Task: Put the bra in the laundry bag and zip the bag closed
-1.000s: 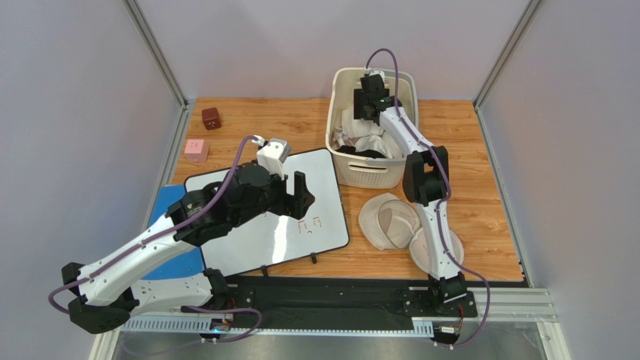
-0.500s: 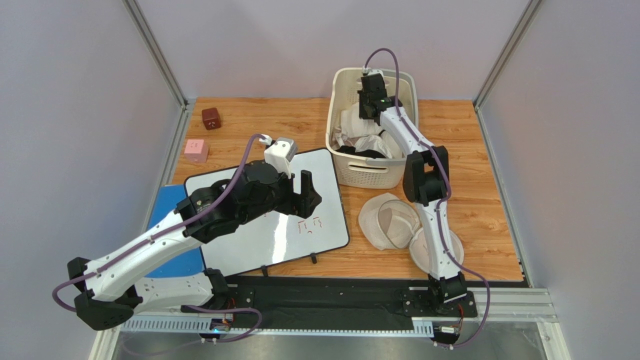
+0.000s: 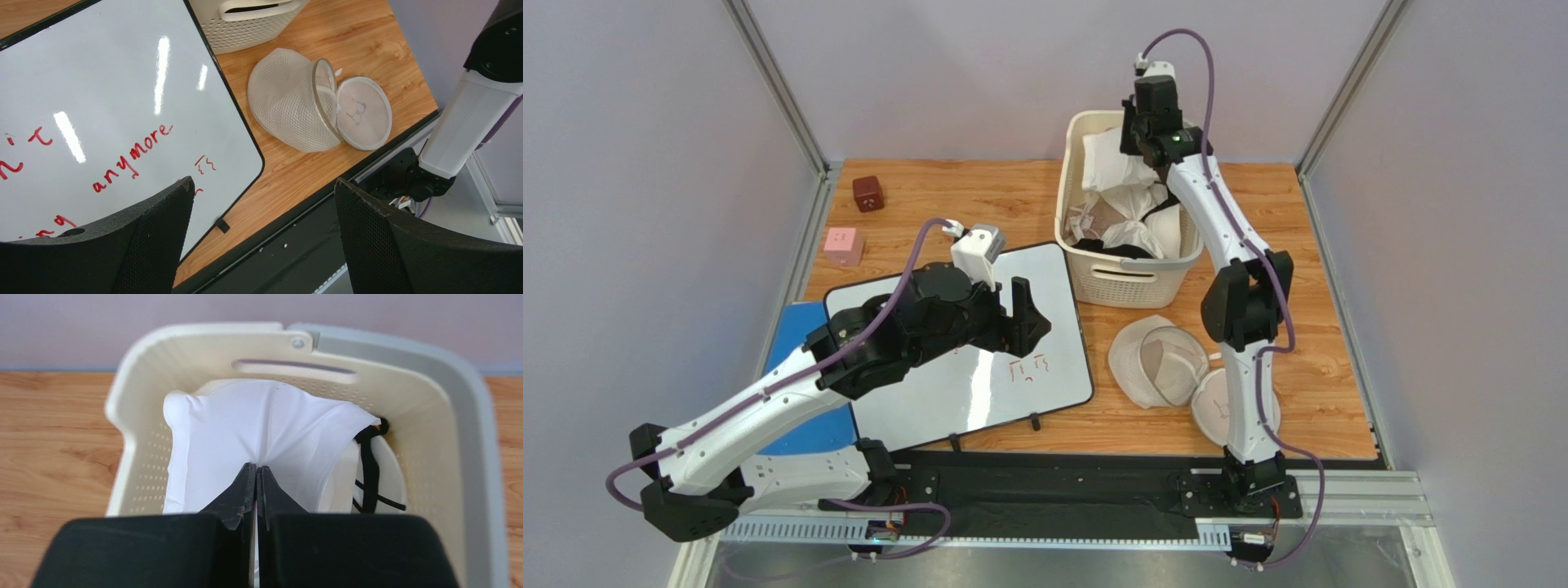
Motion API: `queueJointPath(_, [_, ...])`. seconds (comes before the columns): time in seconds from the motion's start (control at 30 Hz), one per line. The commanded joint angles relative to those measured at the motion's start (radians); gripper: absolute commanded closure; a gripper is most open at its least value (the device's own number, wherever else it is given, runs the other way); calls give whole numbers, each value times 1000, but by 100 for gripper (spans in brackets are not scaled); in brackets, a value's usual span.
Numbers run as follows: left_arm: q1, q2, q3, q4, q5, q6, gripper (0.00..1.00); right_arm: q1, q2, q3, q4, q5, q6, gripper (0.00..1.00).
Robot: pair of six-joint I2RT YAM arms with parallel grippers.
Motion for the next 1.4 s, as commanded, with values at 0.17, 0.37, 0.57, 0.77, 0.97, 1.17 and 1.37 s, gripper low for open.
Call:
queueJointPath(0.17, [1, -24, -12, 59, 64, -12, 11, 1, -309, 28, -36, 39, 61, 100])
queueJointPath(0.37, [1, -62, -44, 88, 111, -24, 12, 1, -526, 18, -73, 76, 79, 100])
queueJointPath(0.57, [1, -95, -73, 118, 152, -16, 12, 3, -746, -108, -113, 217, 73, 100])
queueJointPath(0.77, [-1, -118, -67, 122, 196, 2, 12, -2, -1044, -414, -114, 382, 90, 100])
queueJointPath(0.97, [1, -156, -87, 112, 210, 15, 12, -129, -1267, -790, -151, 381, 269, 100])
queueJointPath(1.17, [1, -162, -107, 79, 244, 31, 12, -230, -1369, -1077, -165, 185, 418, 100])
queueJointPath(1.37, [-1, -182, -148, 97, 256, 25, 12, -238, -1441, -1206, -162, 171, 460, 100])
